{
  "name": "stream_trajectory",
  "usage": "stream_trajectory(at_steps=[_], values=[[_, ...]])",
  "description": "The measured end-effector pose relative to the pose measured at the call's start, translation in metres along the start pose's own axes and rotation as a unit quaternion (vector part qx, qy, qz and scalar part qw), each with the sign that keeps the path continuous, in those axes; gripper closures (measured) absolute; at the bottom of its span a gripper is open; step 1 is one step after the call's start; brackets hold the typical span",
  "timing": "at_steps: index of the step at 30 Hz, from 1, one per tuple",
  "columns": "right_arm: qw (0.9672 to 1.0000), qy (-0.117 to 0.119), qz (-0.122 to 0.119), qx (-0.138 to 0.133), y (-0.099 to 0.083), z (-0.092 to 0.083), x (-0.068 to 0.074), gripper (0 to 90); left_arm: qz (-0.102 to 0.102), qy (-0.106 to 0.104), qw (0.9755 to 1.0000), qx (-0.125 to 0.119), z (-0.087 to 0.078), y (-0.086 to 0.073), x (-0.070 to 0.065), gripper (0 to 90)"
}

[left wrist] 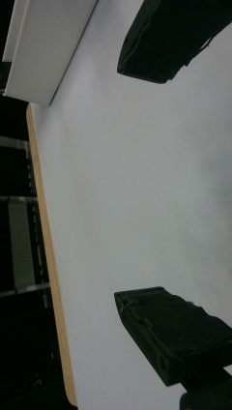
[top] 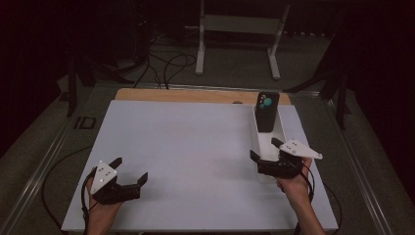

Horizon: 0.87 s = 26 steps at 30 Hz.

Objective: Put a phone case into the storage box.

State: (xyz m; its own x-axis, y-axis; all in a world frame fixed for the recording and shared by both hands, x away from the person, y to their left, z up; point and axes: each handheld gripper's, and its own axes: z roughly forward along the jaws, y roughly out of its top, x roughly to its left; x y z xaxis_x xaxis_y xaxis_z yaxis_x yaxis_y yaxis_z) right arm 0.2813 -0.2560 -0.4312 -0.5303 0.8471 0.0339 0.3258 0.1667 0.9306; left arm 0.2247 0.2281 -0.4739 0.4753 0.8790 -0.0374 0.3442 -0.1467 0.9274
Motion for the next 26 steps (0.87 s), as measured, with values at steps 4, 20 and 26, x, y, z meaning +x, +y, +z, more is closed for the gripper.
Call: stream_trajectory(at_steps=[4,20,26], values=[[0.9998,0.011,0.000,-0.014,-0.015,-0.009,0.004,8.3,0.000,0.001,1.0000,-0.006,-0.002,0.002,0.001,0.0],[0.9988,0.011,0.010,-0.047,-0.052,-0.031,0.009,8.3,0.015,0.002,0.9994,-0.033,-0.011,0.004,-0.001,0.0],[0.9988,0.008,0.007,-0.047,-0.055,-0.031,0.009,8.3,0.019,0.004,0.9994,-0.028,-0.010,0.003,-0.003,0.0]])
